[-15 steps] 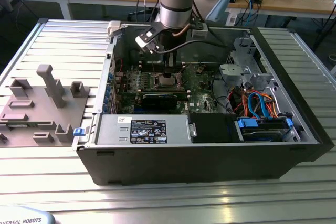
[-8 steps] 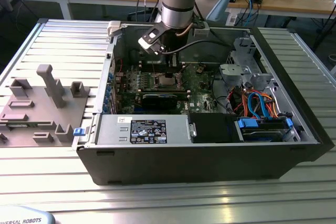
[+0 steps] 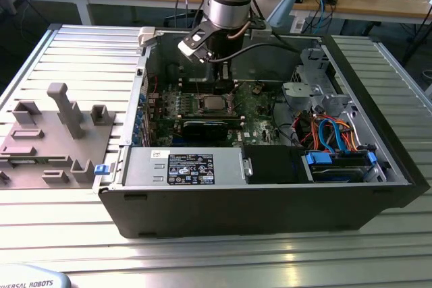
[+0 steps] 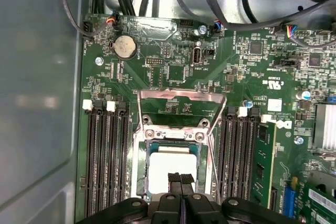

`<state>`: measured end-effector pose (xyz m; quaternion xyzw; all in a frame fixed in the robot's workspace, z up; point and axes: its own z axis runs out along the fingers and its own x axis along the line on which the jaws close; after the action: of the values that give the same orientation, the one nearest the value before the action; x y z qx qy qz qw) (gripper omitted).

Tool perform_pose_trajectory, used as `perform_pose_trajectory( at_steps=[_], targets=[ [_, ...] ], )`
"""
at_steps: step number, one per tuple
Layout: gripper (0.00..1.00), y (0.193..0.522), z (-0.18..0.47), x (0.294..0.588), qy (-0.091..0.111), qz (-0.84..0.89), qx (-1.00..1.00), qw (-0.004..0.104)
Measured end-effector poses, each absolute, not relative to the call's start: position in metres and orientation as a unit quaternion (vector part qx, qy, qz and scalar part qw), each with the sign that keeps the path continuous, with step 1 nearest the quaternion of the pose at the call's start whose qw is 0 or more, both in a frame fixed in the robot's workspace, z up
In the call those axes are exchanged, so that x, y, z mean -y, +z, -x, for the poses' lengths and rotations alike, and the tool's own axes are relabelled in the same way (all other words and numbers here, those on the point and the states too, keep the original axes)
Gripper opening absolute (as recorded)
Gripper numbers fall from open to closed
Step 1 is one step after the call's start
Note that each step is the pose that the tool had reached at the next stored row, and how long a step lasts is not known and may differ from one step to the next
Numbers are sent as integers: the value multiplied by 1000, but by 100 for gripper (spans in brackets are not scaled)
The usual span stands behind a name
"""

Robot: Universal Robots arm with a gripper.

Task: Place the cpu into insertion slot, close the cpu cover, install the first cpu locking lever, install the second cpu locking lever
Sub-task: 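Place the cpu into insertion slot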

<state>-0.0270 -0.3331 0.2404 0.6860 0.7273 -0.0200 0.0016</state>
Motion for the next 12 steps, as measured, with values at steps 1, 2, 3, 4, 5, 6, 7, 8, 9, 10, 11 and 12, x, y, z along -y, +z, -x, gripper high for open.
perform_pose_trajectory(
  at_steps=[1, 2, 3, 4, 5, 6, 7, 8, 9, 10, 11, 12],
  targets=[
    [11, 243, 27, 333, -20, -686, -727, 2],
    [11, 244, 27, 333, -20, -686, -727, 2],
    [11, 246, 27, 333, -20, -686, -727, 2],
    [11, 248, 27, 333, -20, -686, -727, 2],
    [11, 251, 27, 333, -20, -686, -727, 2],
    [11, 253, 27, 333, -20, -686, -727, 2],
    [11, 255, 27, 333, -20, -686, -727, 2],
    [11, 257, 26, 333, -20, -686, -727, 2],
    [11, 261, 26, 333, -20, -686, -727, 2],
    [11, 263, 26, 333, -20, -686, -727, 1],
    [11, 265, 26, 333, -20, -686, -727, 1],
    [11, 267, 26, 333, -20, -686, -727, 1]
  ],
)
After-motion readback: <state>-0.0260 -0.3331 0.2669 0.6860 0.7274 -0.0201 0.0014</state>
